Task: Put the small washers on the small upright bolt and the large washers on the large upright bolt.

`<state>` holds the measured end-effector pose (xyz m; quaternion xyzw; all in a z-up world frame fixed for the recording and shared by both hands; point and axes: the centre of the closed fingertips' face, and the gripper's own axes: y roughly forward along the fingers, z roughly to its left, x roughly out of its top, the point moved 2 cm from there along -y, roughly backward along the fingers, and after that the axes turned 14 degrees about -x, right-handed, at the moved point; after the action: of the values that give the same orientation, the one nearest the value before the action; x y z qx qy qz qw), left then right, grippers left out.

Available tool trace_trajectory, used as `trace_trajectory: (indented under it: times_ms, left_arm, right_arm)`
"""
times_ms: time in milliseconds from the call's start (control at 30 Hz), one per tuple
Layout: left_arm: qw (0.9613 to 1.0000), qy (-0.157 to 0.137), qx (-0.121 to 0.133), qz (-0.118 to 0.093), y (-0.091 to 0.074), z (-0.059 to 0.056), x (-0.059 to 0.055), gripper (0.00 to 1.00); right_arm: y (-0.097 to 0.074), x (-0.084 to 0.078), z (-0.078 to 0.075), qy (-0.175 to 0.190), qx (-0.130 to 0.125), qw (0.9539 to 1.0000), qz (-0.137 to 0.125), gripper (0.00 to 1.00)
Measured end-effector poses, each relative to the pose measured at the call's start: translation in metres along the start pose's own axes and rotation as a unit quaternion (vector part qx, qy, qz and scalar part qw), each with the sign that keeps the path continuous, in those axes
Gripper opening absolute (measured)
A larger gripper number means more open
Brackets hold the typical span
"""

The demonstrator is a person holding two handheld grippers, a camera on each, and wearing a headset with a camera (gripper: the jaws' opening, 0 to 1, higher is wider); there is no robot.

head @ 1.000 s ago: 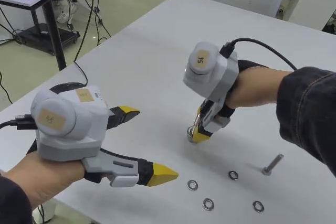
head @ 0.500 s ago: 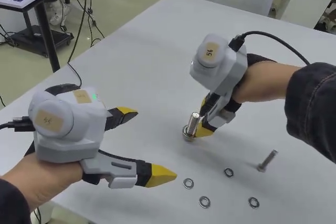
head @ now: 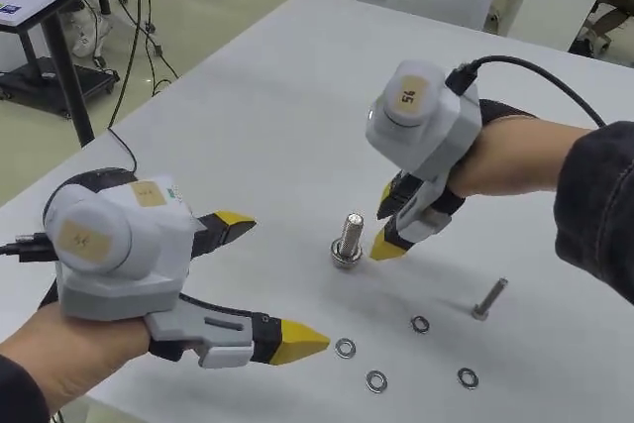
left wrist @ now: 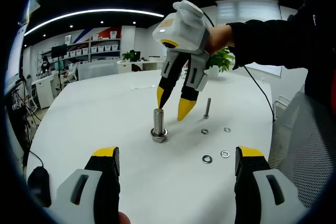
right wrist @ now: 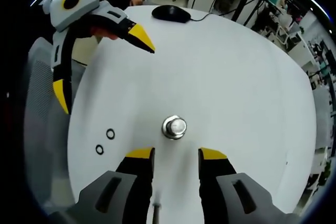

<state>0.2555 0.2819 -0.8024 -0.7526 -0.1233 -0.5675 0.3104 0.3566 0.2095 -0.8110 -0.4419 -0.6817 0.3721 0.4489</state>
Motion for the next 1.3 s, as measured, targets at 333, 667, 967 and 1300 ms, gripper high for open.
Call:
trace_trajectory:
  times_ms: [333,667,967,1300]
  left_arm:
    - [0.9999,0.006,-0.015,0.004,0.005,-0.006,0.001,0.91]
    - [0.9993,0.014,-0.033,0.009,0.009,-0.012,0.000,0.91]
    - [0.9985,0.020,-0.048,0.015,0.012,-0.020,-0.002,0.91]
    - [0.9978,0.027,-0.059,0.014,0.015,-0.027,-0.002,0.91]
  right_arm:
    - [-0.012,-0.004,0.013,0.010,-0.002,0.9999,-0.006,0.34]
    - [-0.022,-0.011,0.027,0.017,-0.004,0.9998,-0.007,0.34]
    - [-0.024,-0.020,0.045,0.029,0.004,0.9996,-0.004,0.34]
    - [-0.026,-0.022,0.063,0.039,0.017,0.9991,-0.004,0.34]
